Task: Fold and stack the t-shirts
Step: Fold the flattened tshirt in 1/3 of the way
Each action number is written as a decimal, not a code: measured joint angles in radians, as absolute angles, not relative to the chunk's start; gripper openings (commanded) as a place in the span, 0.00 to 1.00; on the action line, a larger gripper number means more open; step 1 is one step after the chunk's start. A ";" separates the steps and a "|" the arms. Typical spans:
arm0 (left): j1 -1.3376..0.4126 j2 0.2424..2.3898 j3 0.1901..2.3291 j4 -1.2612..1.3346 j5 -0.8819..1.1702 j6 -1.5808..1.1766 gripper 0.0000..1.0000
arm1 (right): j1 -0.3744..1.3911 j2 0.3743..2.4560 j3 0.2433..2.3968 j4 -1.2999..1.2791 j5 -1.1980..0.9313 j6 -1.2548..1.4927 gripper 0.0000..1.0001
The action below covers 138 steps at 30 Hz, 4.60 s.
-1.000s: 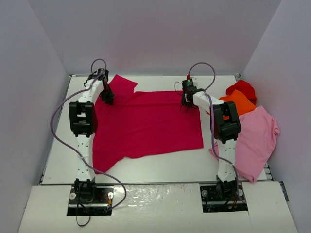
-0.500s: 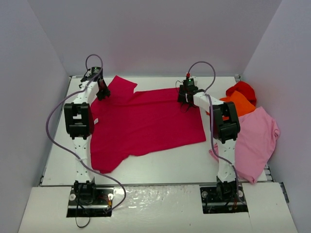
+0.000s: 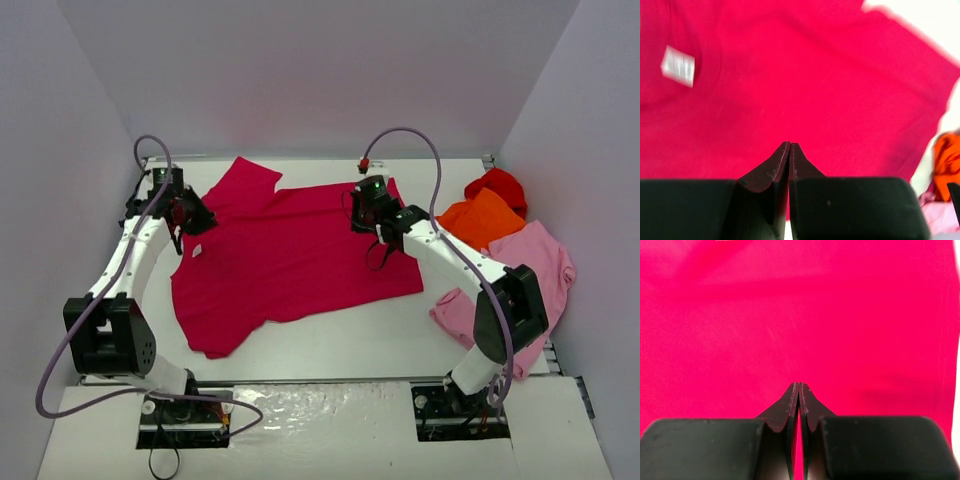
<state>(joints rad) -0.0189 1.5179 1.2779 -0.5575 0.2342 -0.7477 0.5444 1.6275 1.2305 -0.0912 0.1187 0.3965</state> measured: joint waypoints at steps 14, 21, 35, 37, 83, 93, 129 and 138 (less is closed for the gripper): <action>-0.163 1.716 1.182 -0.640 0.200 -0.780 0.00 | 0.660 1.731 1.081 -0.179 0.130 0.484 0.00; -0.185 1.886 1.270 -0.643 0.167 -0.791 0.00 | 0.697 1.839 1.118 -0.173 0.140 0.498 0.00; -0.192 2.149 1.678 -0.812 0.103 -0.750 0.00 | 0.697 1.975 1.277 -0.127 0.169 0.469 0.00; -0.183 2.188 1.745 -0.832 0.092 -0.735 0.00 | 0.697 1.991 1.293 -0.117 0.170 0.465 0.00; -0.070 2.023 1.483 -0.898 0.069 -0.589 0.00 | 0.414 1.886 1.127 -0.048 0.236 0.383 0.00; 0.027 2.033 1.495 -0.930 0.006 -0.578 0.00 | 0.325 1.922 1.155 0.012 0.242 0.385 0.00; -0.048 0.746 1.110 -0.741 -0.032 -0.674 0.21 | 1.220 1.832 1.221 0.208 -0.026 0.548 0.71; -0.049 0.703 1.183 -0.991 -0.030 -0.643 0.21 | 1.245 2.011 1.228 0.295 -0.092 0.658 0.66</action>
